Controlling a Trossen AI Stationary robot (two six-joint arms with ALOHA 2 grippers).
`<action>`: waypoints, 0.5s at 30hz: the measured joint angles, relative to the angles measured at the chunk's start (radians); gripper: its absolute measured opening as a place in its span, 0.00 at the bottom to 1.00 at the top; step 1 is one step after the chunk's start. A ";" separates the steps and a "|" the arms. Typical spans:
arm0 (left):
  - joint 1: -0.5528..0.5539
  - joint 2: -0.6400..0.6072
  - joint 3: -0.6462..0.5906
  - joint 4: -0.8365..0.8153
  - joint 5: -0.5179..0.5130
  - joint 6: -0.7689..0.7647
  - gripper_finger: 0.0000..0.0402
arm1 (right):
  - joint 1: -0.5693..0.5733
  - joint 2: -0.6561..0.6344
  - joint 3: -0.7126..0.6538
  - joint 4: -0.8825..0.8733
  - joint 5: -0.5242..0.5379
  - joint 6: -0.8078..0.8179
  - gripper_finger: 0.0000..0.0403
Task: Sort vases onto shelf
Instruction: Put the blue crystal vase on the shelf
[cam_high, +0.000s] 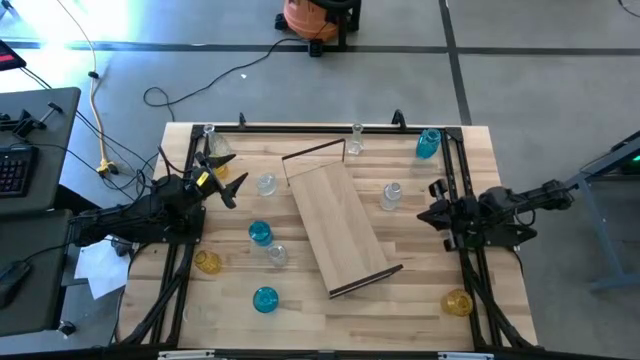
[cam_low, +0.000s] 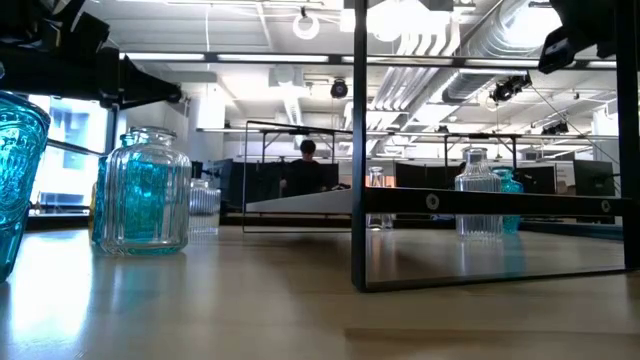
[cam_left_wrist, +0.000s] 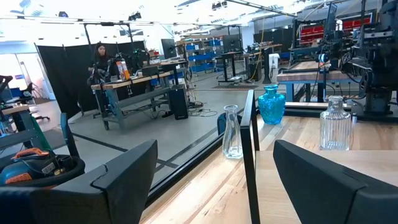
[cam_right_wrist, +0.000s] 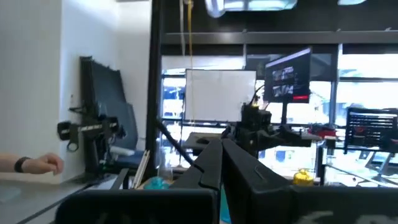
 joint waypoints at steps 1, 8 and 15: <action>0.000 0.000 0.000 0.000 0.000 0.000 0.78 | 0.000 0.009 0.000 0.013 0.008 -0.001 0.00; 0.000 0.000 0.000 0.000 0.000 0.000 0.78 | 0.000 0.141 0.087 0.015 0.010 -0.060 0.00; 0.000 0.000 0.000 -0.001 0.000 0.000 0.78 | 0.000 0.401 0.381 -0.221 0.072 -0.132 0.00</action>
